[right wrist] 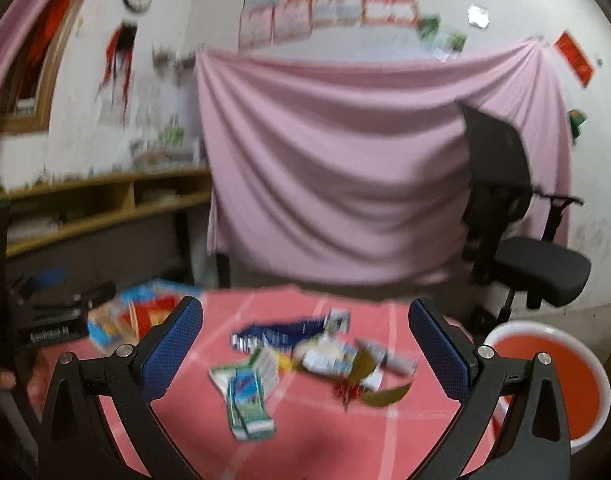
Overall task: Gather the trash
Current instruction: 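Grasp the green drink carton with the right tool while the left tool grasps the red folded paper box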
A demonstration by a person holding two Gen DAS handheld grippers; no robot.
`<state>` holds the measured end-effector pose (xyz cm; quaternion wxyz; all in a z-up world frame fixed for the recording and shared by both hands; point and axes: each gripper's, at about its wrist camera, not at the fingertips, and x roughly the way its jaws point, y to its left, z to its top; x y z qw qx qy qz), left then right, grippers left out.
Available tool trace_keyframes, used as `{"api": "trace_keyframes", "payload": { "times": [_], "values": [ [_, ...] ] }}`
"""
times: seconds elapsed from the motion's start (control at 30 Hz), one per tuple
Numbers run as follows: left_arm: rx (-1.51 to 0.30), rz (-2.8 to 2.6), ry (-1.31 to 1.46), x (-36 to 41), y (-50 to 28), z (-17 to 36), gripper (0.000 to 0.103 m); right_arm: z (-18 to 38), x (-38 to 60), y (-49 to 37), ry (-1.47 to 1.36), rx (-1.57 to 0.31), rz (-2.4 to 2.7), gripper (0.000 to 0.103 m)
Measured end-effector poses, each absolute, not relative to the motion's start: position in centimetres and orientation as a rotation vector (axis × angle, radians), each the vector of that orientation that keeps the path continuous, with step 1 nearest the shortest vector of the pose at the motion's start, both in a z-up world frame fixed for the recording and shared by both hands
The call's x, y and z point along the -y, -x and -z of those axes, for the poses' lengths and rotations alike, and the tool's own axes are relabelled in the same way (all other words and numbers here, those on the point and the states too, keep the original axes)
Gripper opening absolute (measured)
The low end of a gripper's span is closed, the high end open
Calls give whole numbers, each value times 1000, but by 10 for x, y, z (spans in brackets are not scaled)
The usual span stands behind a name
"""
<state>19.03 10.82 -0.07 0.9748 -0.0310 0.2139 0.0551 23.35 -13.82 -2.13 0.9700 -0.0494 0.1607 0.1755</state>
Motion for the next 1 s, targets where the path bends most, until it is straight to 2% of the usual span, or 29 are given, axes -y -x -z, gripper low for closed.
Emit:
{"api": "trace_keyframes", "payload": {
  "times": [0.23, 0.3, 0.37, 0.4, 0.47, 0.53, 0.57, 0.67, 0.9, 1.0],
  "values": [
    [-652, -68, 144, -119, -229, 28, 100, 50, 128, -258, 104, -541, -421, 103],
    [-680, -57, 168, -122, -235, 31, 96, 55, 125, -261, 110, -578, -434, 103],
    [-701, -40, 190, -124, -238, 35, 87, 59, 121, -264, 116, -615, -454, 100],
    [-709, -33, 196, -124, -240, 37, 84, 61, 119, -265, 122, -637, -463, 96],
    [-734, -19, 202, -123, -244, 40, 65, 65, 114, -268, 134, -667, -479, 88],
    [-754, -12, 198, -123, -248, 41, 53, 69, 110, -271, 150, -700, -487, 76],
    [-754, -6, 193, -122, -248, 40, 49, 70, 109, -272, 154, -713, -491, 75],
    [-746, 22, 192, -122, -245, 39, 48, 76, 106, -277, 156, -761, -517, 64],
    [-718, 75, 164, -110, -234, 35, 47, 81, 106, -276, 140, -814, -554, 32],
    [-703, 76, 158, -105, -230, 33, 47, 82, 106, -274, 137, -816, -559, 30]
  ]
}}
